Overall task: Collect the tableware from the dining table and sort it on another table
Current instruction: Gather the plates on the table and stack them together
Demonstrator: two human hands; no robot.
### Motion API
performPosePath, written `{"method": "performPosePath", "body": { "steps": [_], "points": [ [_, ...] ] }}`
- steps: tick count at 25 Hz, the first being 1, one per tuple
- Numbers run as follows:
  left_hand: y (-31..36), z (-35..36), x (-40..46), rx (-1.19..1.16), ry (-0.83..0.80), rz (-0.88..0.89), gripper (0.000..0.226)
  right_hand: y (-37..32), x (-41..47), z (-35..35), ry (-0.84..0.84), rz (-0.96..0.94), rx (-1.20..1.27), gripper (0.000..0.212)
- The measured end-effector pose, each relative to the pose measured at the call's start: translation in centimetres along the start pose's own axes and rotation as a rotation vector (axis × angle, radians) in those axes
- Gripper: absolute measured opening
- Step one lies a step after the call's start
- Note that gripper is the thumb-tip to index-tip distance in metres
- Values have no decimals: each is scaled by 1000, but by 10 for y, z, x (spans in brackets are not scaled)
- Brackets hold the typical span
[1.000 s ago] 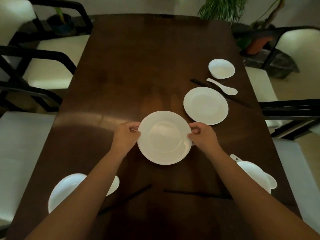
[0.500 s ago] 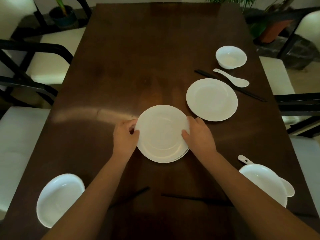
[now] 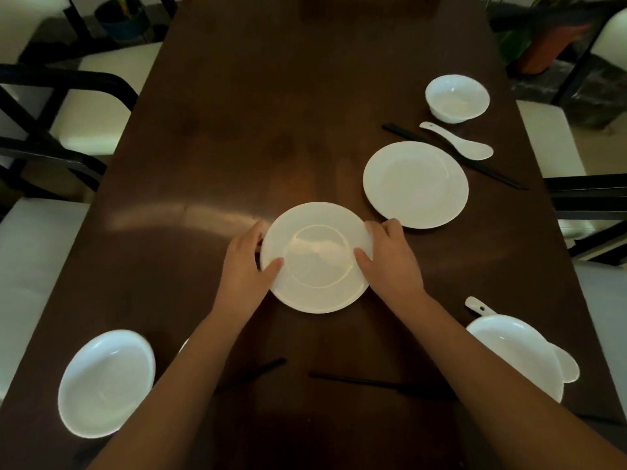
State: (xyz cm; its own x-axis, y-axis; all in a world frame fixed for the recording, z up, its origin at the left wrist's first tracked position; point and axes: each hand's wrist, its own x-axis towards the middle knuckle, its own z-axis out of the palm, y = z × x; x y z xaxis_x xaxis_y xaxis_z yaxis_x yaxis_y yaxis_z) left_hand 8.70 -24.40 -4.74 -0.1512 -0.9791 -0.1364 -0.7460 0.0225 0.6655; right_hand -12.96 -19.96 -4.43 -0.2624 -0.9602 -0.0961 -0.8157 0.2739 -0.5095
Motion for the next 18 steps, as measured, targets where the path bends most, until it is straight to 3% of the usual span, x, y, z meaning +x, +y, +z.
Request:
{"method": "performPosePath", "body": {
  "steps": [3,5,7,9,11,18],
  "points": [
    [-3,-2,-26,234,-101,419,65,16,0,-11,111,8,84,39],
    [-9,4,-39,341,-178,576,57,37,6,-25,254,194,265,36],
    [-12,7,-43,401,-144,638,38,57,17,-43,339,528,637,42],
    [-12,8,-44,435,-123,650,47,72,31,-55,296,741,962,48],
    [-12,10,-46,439,-113,656,63,80,45,-60,231,826,1123,44],
    [-17,16,-48,412,-65,650,65,78,54,-62,217,887,1239,23]
  ]
}}
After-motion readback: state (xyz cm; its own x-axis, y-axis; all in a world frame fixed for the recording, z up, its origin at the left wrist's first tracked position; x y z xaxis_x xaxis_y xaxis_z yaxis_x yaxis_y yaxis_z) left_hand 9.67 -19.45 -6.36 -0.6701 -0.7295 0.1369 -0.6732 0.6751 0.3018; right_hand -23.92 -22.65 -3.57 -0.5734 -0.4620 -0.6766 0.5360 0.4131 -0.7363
